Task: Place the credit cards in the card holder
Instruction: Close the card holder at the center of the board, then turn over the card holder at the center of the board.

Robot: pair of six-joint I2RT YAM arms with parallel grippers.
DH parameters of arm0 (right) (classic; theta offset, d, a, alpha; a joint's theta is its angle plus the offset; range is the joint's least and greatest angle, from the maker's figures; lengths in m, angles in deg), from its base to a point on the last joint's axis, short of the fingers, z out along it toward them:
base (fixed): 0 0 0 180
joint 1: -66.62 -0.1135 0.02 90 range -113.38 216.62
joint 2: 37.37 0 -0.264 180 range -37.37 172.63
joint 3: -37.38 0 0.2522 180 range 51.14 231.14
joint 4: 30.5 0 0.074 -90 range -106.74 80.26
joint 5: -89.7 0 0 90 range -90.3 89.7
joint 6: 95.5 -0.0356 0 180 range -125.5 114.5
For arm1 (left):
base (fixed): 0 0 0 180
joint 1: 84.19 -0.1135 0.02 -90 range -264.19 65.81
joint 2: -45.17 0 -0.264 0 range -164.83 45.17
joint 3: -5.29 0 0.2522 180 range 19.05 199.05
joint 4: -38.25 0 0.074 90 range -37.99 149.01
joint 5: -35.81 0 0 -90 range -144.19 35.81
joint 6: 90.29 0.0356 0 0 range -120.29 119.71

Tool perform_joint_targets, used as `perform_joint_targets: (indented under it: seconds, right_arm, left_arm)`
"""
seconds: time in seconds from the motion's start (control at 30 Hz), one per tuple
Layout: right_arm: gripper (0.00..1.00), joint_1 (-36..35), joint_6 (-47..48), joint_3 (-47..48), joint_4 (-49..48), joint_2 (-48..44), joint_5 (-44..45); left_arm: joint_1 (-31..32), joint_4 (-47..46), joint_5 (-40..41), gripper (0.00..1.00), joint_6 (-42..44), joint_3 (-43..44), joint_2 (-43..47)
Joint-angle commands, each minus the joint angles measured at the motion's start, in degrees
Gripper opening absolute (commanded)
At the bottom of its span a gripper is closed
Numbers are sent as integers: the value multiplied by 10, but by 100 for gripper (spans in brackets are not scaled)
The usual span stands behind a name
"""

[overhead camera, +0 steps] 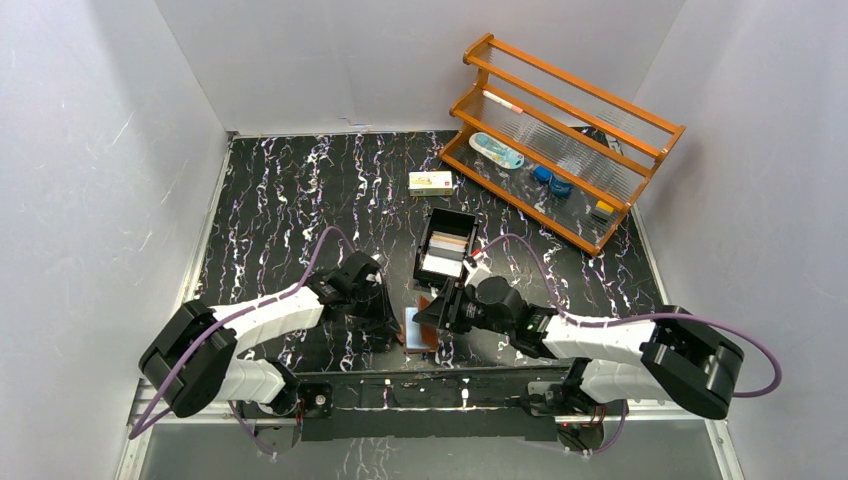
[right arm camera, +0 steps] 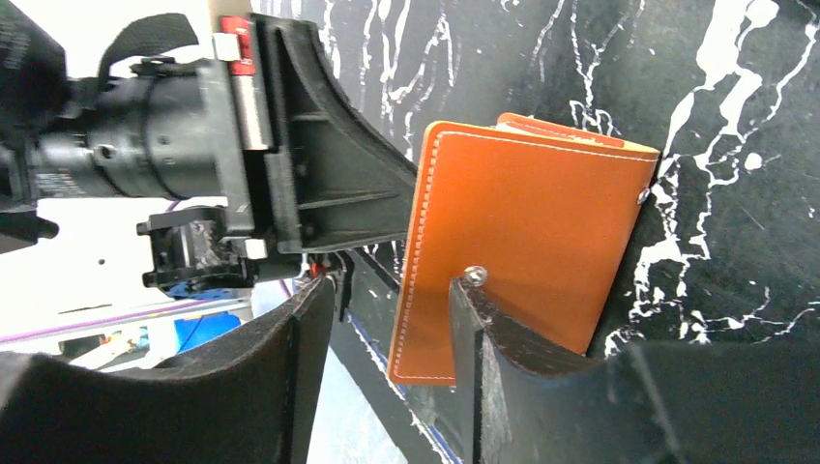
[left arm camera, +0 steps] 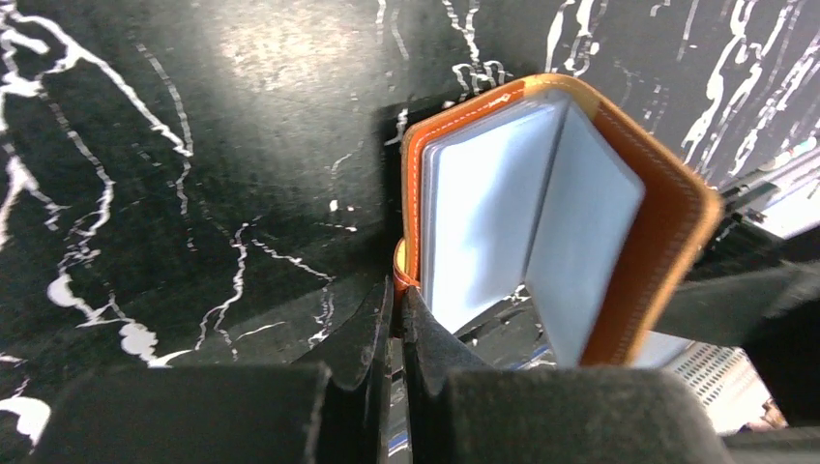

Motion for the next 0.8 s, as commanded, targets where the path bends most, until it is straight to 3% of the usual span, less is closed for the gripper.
perform_joint_targets:
  seconds: [0.0,0.23,0.47,0.77]
  right_arm:
    - [52,-4,25,13,-41,31,-9]
    - [31,-3,53,34,85,62,72]
    - [27,-3,74,57,170,107,109]
    - [26,-9,89,58,203,133,133]
  left_arm:
    - [0,-31,-48,0,6,14,8]
    - [0,-154,-118,0,-32,-44,24]
    - [-9,-237,-159,0,-72,-81,45]
    - [-29,-476,-219,0,-199,-163,59]
